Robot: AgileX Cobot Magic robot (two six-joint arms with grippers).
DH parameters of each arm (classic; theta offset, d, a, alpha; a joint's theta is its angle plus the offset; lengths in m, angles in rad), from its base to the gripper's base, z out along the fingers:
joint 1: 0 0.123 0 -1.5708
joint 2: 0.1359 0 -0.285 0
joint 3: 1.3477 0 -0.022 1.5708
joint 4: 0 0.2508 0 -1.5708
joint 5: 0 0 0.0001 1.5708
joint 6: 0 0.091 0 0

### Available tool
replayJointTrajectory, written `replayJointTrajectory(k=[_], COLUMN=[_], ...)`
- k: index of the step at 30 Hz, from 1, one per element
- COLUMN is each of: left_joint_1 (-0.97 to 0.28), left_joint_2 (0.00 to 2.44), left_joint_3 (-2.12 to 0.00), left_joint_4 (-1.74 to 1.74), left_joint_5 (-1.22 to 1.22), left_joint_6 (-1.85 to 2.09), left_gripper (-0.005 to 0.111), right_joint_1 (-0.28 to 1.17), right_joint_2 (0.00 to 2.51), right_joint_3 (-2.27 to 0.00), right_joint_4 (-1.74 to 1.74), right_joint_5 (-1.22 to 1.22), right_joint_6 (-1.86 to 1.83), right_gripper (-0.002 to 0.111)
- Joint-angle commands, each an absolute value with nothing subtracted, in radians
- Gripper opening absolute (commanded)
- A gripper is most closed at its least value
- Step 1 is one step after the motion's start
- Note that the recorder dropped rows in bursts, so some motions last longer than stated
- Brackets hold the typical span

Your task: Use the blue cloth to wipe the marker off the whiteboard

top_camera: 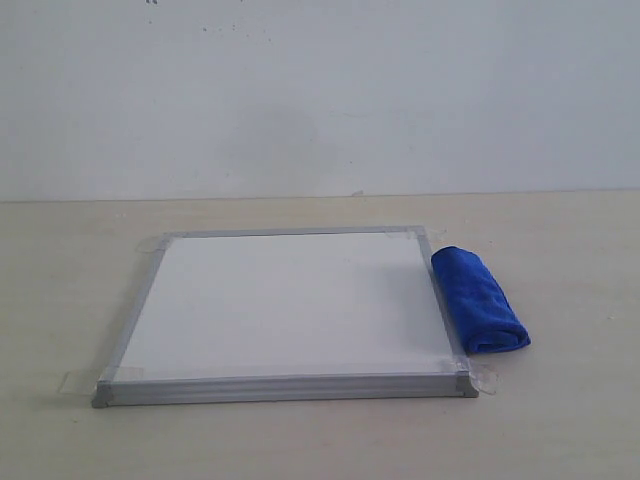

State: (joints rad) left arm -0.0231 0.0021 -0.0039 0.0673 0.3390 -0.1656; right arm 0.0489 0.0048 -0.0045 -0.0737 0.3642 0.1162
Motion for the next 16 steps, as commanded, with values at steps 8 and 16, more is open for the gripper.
replayJointTrajectory(k=[8,16], left_joint_1=[-0.028,-0.028], left_joint_2=[0.000,0.000], left_joint_3=[0.000,0.000], left_joint_4=[0.068,0.068], left_joint_5=[0.336,0.336], left_joint_6=[-0.163,-0.163], left_gripper=[0.004,0.004], right_joint_1=[0.041,0.041], right_joint_2=[0.000,0.000], right_joint_3=[0.000,0.000], right_joint_4=[-0.081,-0.081], right_joint_5=[0.363,0.356], right_joint_6=[0.116,0.116], right_gripper=[0.000,0.000])
